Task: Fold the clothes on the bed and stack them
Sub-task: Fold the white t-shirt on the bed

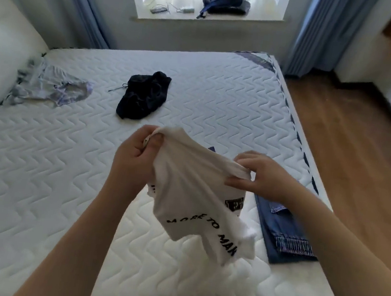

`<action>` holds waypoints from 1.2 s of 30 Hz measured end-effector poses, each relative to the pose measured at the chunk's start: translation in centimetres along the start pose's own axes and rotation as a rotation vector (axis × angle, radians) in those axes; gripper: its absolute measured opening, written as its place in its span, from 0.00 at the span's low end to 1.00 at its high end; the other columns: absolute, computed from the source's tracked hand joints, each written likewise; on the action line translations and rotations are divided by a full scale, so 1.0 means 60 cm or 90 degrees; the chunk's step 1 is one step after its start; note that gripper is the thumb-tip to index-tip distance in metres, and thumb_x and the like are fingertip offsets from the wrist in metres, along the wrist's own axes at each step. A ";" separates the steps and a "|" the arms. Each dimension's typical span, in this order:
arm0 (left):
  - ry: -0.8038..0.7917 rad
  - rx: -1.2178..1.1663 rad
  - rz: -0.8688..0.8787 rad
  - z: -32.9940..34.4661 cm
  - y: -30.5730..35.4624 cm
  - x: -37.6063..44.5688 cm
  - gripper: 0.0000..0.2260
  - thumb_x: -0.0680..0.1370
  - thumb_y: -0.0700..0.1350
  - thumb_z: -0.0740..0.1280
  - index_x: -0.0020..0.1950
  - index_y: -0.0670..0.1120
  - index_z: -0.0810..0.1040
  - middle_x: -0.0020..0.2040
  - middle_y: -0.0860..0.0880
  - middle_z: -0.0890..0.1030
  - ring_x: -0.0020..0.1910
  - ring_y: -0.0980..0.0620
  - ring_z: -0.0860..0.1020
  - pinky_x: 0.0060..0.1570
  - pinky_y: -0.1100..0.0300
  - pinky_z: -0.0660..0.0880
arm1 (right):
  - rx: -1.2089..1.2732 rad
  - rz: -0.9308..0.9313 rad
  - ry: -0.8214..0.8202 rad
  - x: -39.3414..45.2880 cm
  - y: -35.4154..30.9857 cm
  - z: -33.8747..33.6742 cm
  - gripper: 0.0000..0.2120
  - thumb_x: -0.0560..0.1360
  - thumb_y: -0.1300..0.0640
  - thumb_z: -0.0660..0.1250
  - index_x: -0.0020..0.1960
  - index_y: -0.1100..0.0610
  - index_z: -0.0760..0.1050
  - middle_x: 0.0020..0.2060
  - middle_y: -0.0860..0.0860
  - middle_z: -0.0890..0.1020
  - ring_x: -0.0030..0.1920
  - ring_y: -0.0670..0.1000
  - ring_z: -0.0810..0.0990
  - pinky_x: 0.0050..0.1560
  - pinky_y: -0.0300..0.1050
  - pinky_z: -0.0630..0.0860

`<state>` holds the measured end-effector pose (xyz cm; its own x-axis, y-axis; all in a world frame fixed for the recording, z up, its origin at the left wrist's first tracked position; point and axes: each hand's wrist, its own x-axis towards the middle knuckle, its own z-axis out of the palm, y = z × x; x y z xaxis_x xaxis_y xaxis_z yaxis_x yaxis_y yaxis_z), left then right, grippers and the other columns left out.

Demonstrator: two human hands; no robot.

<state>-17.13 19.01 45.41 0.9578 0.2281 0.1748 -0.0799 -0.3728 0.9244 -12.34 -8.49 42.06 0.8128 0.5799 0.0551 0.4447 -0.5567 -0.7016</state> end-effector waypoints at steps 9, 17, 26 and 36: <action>-0.055 0.117 0.120 0.015 0.008 0.037 0.07 0.81 0.44 0.63 0.46 0.55 0.78 0.49 0.54 0.75 0.45 0.67 0.73 0.42 0.78 0.66 | 0.102 0.126 0.225 -0.050 0.003 -0.028 0.20 0.72 0.47 0.75 0.36 0.57 0.67 0.27 0.44 0.68 0.28 0.42 0.66 0.30 0.34 0.63; -0.091 0.008 0.089 0.031 0.033 0.082 0.12 0.80 0.56 0.56 0.41 0.54 0.73 0.32 0.59 0.72 0.32 0.63 0.68 0.33 0.71 0.66 | 0.155 0.068 0.243 -0.054 -0.040 -0.057 0.08 0.71 0.51 0.74 0.40 0.52 0.76 0.48 0.42 0.82 0.49 0.44 0.80 0.50 0.38 0.74; -0.228 -0.213 -0.003 0.084 0.047 0.106 0.12 0.76 0.59 0.59 0.45 0.55 0.78 0.39 0.57 0.78 0.41 0.57 0.74 0.47 0.53 0.71 | -0.151 0.163 0.142 -0.092 -0.008 -0.040 0.18 0.71 0.40 0.71 0.35 0.47 0.65 0.26 0.45 0.69 0.28 0.44 0.69 0.32 0.39 0.63; -0.331 -0.167 0.064 0.090 0.028 0.133 0.10 0.74 0.56 0.66 0.48 0.53 0.83 0.41 0.56 0.83 0.41 0.59 0.79 0.44 0.58 0.75 | -0.491 0.193 0.165 -0.151 0.031 -0.055 0.17 0.68 0.42 0.76 0.36 0.55 0.79 0.43 0.49 0.81 0.53 0.56 0.78 0.66 0.58 0.64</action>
<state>-8.14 15.34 46.51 0.9462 -0.2928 0.1381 -0.1797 -0.1203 0.9763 -17.65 -16.71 42.60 0.9559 0.2400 0.1694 0.2499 -0.9674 -0.0400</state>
